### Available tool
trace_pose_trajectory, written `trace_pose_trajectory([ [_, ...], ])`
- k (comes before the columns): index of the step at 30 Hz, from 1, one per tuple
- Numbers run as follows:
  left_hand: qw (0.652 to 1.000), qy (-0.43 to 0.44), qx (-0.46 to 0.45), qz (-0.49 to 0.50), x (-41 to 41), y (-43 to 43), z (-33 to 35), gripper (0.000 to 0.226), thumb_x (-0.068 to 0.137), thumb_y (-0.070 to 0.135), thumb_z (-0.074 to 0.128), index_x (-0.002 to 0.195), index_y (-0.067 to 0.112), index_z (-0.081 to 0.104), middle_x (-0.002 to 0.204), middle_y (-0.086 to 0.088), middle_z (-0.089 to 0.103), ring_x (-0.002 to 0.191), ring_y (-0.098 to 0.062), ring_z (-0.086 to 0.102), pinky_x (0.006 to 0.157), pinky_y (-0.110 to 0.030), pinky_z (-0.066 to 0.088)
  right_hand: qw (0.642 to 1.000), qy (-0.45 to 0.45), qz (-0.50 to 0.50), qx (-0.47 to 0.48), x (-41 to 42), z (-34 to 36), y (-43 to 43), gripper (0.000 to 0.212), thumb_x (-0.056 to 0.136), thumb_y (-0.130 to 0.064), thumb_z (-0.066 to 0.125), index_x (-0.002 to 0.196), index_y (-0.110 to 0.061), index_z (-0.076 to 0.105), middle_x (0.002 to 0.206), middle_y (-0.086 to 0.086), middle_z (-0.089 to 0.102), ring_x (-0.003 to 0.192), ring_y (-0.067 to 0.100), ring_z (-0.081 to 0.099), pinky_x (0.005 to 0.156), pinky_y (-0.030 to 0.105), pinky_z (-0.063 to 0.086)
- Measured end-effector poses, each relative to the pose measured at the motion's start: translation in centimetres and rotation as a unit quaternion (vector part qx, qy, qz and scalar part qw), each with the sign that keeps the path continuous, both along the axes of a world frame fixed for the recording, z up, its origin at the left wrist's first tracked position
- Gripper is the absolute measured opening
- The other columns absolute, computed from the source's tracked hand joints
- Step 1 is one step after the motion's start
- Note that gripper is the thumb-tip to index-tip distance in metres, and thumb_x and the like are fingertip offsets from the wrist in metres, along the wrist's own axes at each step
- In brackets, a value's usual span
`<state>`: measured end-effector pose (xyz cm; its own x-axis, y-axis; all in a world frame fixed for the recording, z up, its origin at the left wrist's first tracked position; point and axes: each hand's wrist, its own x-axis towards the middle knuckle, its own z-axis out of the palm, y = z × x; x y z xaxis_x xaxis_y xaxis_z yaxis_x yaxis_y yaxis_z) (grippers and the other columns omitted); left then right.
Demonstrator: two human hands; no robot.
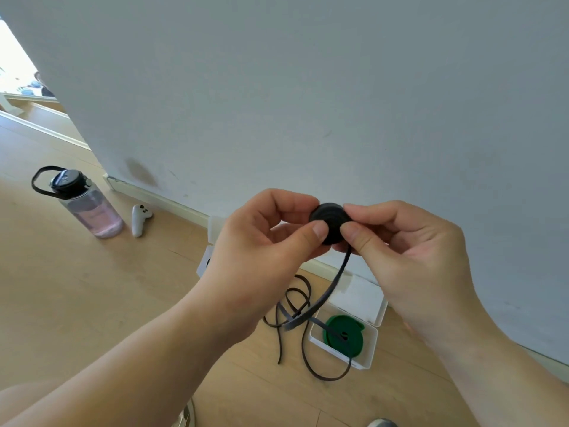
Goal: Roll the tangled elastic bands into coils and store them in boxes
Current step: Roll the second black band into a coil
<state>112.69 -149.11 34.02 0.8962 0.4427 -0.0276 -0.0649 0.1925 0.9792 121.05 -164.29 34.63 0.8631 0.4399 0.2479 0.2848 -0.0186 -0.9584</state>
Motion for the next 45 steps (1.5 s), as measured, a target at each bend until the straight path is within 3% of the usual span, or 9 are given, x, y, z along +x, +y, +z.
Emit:
trace_pose_trajectory([
  [4,0.956,0.028,0.292,0.009,0.0,-0.2,-0.4,0.018,0.088,0.012,0.078,0.099,0.023,0.07,0.094,0.013,0.076,0.093,0.001,0.073,0.079,-0.021,0.061,0.972,-0.198,0.016,-0.129,0.5,-0.9,-0.4,0.027,0.09,0.009,0.069,0.094,-0.016,0.079,0.09,-0.003,0.073,0.089,0.014,0.072,0.079,0.017,0.055],
  [7,0.956,0.022,0.292,0.0,-0.3,-0.5,-0.3,0.021,0.089,0.007,0.077,0.097,0.025,0.071,0.091,0.018,0.076,0.083,0.004,0.074,0.07,-0.011,0.056,0.959,-0.237,0.031,-0.153,0.4,-1.0,-0.5,0.025,0.09,0.008,0.068,0.092,-0.014,0.08,0.088,-0.003,0.073,0.086,0.01,0.071,0.077,0.016,0.054],
  [13,0.987,-0.018,0.161,0.011,0.2,0.0,-0.4,0.026,0.094,-0.001,0.07,0.108,0.021,0.073,0.092,0.001,0.077,0.087,-0.015,0.077,0.076,-0.026,0.062,0.999,0.011,-0.029,-0.029,0.6,0.3,-0.4,0.024,0.078,-0.003,0.085,0.087,-0.024,0.08,0.087,-0.003,0.082,0.084,0.018,0.079,0.083,0.037,0.063],
  [17,0.998,-0.012,0.055,0.004,-0.1,-0.4,-0.1,0.025,0.096,-0.003,0.065,0.107,0.019,0.071,0.098,-0.001,0.076,0.093,-0.019,0.078,0.082,-0.033,0.064,1.0,0.018,-0.006,-0.001,0.2,0.2,0.0,0.031,0.083,0.007,0.077,0.091,-0.023,0.08,0.093,-0.006,0.082,0.088,0.015,0.079,0.082,0.025,0.062],
  [23,0.95,0.021,0.312,0.0,0.0,-0.2,-0.5,0.011,0.088,0.015,0.079,0.09,0.022,0.071,0.092,0.011,0.075,0.089,-0.005,0.074,0.07,-0.028,0.063,0.969,-0.202,0.018,-0.142,0.4,-0.6,-0.4,0.032,0.09,0.01,0.068,0.094,-0.019,0.081,0.09,-0.005,0.074,0.091,0.011,0.071,0.079,0.011,0.051],
  [26,0.96,0.045,0.277,-0.001,-0.1,-0.3,-0.4,0.016,0.088,0.012,0.079,0.089,0.025,0.069,0.087,0.018,0.076,0.076,0.0,0.075,0.069,-0.022,0.061,0.958,-0.243,0.018,-0.152,0.3,-0.6,-0.4,0.03,0.087,0.011,0.072,0.094,-0.017,0.08,0.087,-0.005,0.075,0.086,0.008,0.071,0.078,0.012,0.052],
  [32,0.995,0.005,0.103,0.014,0.3,0.2,-0.3,0.031,0.089,0.002,0.076,0.112,0.021,0.07,0.089,0.0,0.075,0.086,-0.016,0.077,0.083,-0.035,0.063,0.998,-0.003,-0.026,-0.059,0.8,0.1,-0.4,0.021,0.081,-0.011,0.084,0.091,-0.029,0.078,0.084,-0.003,0.081,0.08,0.02,0.079,0.084,0.046,0.063],
  [37,0.999,0.02,0.004,-0.038,0.2,0.1,-0.1,0.018,0.092,0.001,0.072,0.105,0.013,0.068,0.101,-0.006,0.078,0.097,-0.022,0.078,0.093,-0.043,0.061,0.999,-0.02,-0.009,-0.045,0.4,0.2,-0.2,0.033,0.086,0.006,0.076,0.093,-0.026,0.079,0.091,-0.007,0.081,0.086,0.015,0.079,0.085,0.032,0.063],
  [45,0.945,0.02,0.326,-0.013,-0.1,-0.1,-0.4,0.029,0.089,0.012,0.077,0.11,0.031,0.071,0.092,0.02,0.076,0.093,0.003,0.072,0.076,-0.019,0.06,0.951,-0.266,0.026,-0.156,0.7,-1.0,-0.5,0.033,0.087,0.015,0.069,0.093,-0.014,0.083,0.092,-0.005,0.073,0.086,0.009,0.07,0.072,0.02,0.055],
])
